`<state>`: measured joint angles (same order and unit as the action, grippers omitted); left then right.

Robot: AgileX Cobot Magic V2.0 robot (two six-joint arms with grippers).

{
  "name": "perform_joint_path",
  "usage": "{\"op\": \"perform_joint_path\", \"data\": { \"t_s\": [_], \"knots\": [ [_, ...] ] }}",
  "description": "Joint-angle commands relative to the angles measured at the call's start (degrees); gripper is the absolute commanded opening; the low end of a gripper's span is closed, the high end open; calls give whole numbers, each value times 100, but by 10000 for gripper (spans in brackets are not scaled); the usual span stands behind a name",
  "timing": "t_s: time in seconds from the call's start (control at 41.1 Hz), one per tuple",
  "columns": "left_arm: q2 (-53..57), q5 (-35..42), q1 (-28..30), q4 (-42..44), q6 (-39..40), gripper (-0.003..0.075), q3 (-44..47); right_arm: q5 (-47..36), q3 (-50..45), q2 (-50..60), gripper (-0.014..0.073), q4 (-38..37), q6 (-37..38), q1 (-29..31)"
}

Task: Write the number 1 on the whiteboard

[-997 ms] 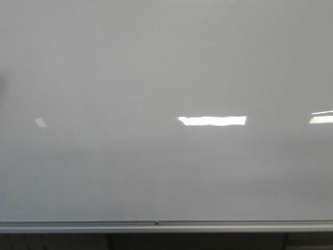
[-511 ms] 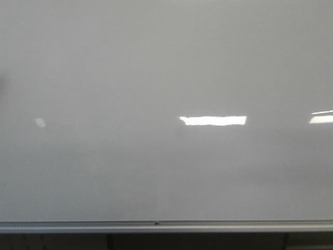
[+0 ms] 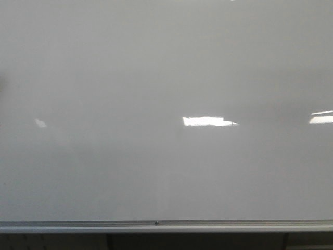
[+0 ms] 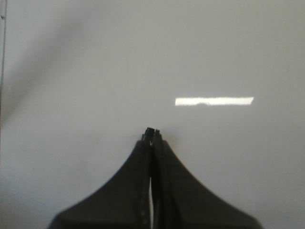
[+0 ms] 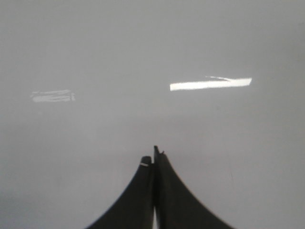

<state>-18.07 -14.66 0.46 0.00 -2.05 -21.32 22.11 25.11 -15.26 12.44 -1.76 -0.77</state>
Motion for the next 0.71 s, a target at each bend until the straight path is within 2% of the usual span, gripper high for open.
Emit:
{"op": "perform_joint_path", "data": {
  "t_s": [0.0, 0.097, 0.146, 0.195, 0.292, 0.316, 0.365, 0.413, 0.462, 0.584, 0.681],
  "knots": [
    [-348, 386, -18, 0, 53, -20, -263, -276, 306, -394, -60, 93, 5, 13],
    [-377, 396, -18, 0, 53, -15, -263, -274, 306, -430, -50, 134, 5, 13],
    [-377, 396, -18, 37, 53, 32, -263, -293, 306, -421, -2, 134, 5, 13],
    [-377, 381, -18, 65, 53, 130, -251, -293, 306, -421, 82, 134, 5, 13],
    [-377, 331, -18, 65, 53, 476, -251, -286, 306, -421, 337, 129, 5, 13],
    [-377, 331, -18, 65, 53, 538, -251, -286, 306, -421, 391, 129, 5, 13],
    [-377, 331, -18, 65, 53, 606, -251, -286, 306, -421, 456, 129, 5, 13],
    [-377, 358, -18, 65, 53, 640, -251, -292, 306, -421, 507, 129, 5, 13],
    [-377, 369, -18, 65, 53, 641, -251, -292, 306, -421, 527, 129, 5, 13],
    [-498, 237, -18, 543, 53, 637, -262, -292, 306, -421, 528, 129, 5, 13],
    [-1011, -19, -18, 956, 53, 637, -349, -292, 306, -421, 528, 129, 5, 13]
  ]
}}
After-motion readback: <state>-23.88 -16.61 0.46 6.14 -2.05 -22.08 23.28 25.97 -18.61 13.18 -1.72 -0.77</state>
